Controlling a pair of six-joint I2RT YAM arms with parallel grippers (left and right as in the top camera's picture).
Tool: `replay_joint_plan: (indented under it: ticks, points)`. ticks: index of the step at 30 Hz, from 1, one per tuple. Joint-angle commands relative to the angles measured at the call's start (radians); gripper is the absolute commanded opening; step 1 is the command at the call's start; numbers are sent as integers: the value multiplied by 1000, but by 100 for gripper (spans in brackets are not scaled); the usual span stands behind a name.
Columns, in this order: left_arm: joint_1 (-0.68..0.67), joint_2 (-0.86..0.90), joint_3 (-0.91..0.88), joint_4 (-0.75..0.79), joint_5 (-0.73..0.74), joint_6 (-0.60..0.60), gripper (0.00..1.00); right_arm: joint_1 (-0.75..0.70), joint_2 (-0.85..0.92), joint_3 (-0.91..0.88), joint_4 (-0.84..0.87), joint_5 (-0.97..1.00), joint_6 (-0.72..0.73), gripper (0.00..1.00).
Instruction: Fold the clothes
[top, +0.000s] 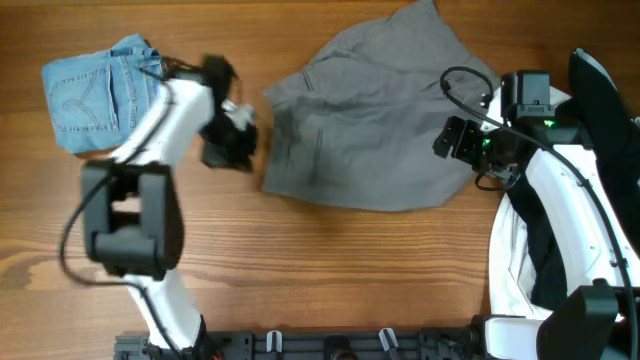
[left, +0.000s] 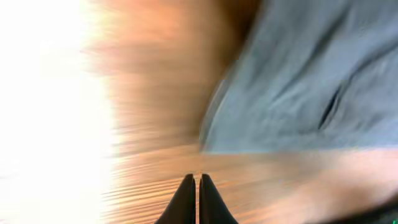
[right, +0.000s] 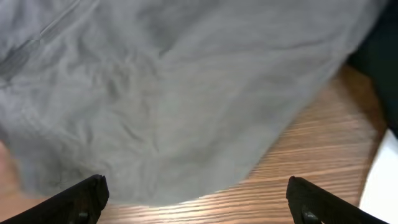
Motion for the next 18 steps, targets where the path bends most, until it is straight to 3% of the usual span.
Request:
replay_joint_plan:
  ticks: [1, 2, 3, 5, 6, 7, 11, 14, 18]
  points:
    - [127, -118, 35, -14, -72, -58, 4, -4, 59, -20, -2, 65, 51, 96]
    - [138, -121, 35, -23, -50, -57, 4, -4, 90, -37, -1, 64, 57, 97]
    - [134, -119, 33, -21, 19, -43, 11, -5, 115, -40, 4, 60, 59, 98]
    - [97, -118, 8, -3, 132, 41, 44, -5, 121, -39, 31, 57, 18, 100]
    - [31, -117, -56, 49, 139, 47, 71, -5, 106, -29, 28, 57, 11, 100]
    - [-8, -113, -104, 93, 139, 47, 79, -6, 94, -27, 27, 57, -3, 100]
    - [-106, -85, -277, 249, 139, -8, 83, -6, 82, -27, 23, 57, -9, 100]
    - [-117, -72, -353, 338, 222, -13, 84, -6, 82, -27, 26, 57, -9, 100]
    - [-118, -23, -432, 470, 251, -32, 79, -6, 82, -27, 27, 57, -9, 100]
